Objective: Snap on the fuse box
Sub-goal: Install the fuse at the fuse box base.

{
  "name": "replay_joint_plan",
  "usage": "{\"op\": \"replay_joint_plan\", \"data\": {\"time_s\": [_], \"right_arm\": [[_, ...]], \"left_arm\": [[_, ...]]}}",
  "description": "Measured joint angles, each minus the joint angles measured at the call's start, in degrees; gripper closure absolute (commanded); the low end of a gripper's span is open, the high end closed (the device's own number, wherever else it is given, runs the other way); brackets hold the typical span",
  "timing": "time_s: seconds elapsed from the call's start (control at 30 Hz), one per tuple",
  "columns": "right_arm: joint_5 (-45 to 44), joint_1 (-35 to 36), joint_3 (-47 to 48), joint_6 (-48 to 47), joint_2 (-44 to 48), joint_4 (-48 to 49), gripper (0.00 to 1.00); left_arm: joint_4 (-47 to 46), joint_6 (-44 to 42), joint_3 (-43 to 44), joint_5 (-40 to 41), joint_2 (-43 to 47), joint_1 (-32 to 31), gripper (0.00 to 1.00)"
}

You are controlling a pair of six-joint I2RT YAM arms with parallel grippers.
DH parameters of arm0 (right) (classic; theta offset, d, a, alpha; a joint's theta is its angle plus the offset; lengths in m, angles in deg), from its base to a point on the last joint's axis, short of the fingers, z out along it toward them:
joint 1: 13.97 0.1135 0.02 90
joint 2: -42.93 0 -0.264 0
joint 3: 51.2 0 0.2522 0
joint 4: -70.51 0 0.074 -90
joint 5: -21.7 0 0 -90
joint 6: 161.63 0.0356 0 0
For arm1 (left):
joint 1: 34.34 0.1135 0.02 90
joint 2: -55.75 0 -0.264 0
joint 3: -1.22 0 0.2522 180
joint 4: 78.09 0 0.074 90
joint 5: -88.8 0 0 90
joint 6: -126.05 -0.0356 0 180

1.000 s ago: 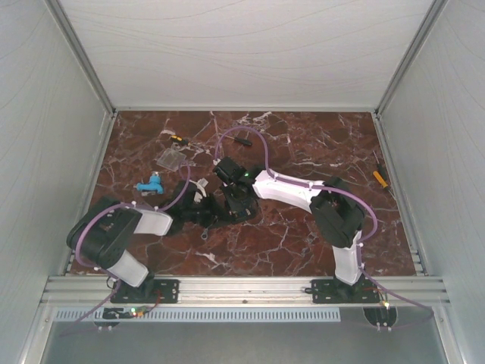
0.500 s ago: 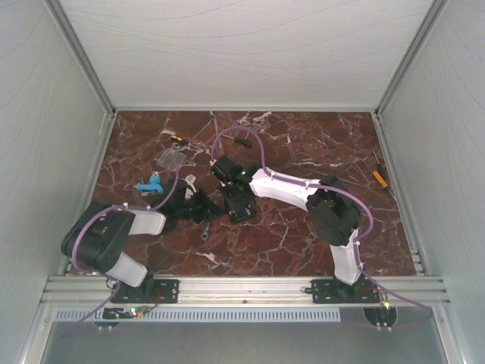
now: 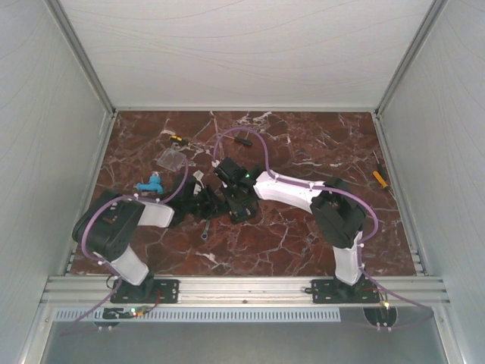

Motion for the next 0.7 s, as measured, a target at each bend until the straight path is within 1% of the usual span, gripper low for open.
{"op": "replay_joint_plan", "data": {"time_s": [0.2, 0.57, 0.7], "right_arm": [[0.31, -0.26, -1.62, -0.79, 1.46, 1.38, 1.00], [0.35, -2.71, 1.25, -0.79, -0.76, -2.25, 1.00], [-0.28, -2.80, 0.57, -1.27, 0.46, -2.16, 0.99]], "left_arm": [[-1.11, 0.70, 1.16, 1.36, -1.44, -2.40, 0.81], [-4.09, 2.95, 1.62, 4.33, -2.78, -4.90, 0.84], [-5.51, 4.07, 1.09, 5.73, -2.75, -5.95, 0.83]]}}
